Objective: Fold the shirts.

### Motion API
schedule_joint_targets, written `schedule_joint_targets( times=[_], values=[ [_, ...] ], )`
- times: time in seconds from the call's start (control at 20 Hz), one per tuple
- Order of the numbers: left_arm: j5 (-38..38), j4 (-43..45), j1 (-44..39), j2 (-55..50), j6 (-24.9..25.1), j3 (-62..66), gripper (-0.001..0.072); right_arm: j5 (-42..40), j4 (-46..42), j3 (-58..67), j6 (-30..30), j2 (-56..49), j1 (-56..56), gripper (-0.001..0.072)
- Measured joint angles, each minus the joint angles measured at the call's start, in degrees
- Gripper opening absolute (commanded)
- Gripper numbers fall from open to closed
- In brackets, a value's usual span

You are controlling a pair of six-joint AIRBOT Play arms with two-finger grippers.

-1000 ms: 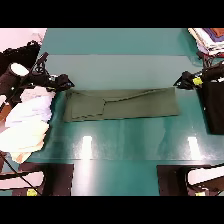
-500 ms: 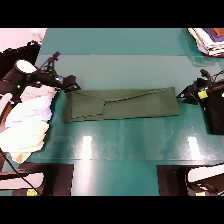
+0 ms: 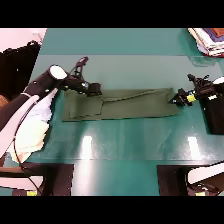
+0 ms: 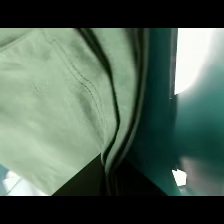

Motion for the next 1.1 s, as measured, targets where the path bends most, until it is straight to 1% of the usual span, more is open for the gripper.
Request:
schedule_joint_targets(
  times=[0.2,0.35,0.5,0.85,1.1],
  values=[
    [-0.1,-0.1,-5.0,-7.6,-1.1,7.7,0.0025,1.6,2.4,3.8,0.8,7.3,4.0,0.0015],
    [-0.6,0.0,-7.7,-13.1,-2.7,13.0,0.0025,3.0,3.8,10.3,3.0,11.8,8.7,0.0015],
    [-1.1,0.0,-9.3,-16.6,-3.7,15.8,0.0025,4.1,6.2,17.1,4.9,13.8,14.2,0.0015],
    [-3.5,5.9,-10.3,-19.0,-4.7,17.5,0.0026,4.8,9.8,30.7,8.0,12.2,23.9,0.0015],
    [-6.1,8.0,-8.9,-18.6,-4.9,20.7,0.0025,4.6,11.9,36.0,8.5,8.5,30.0,0.0015]
  ],
)
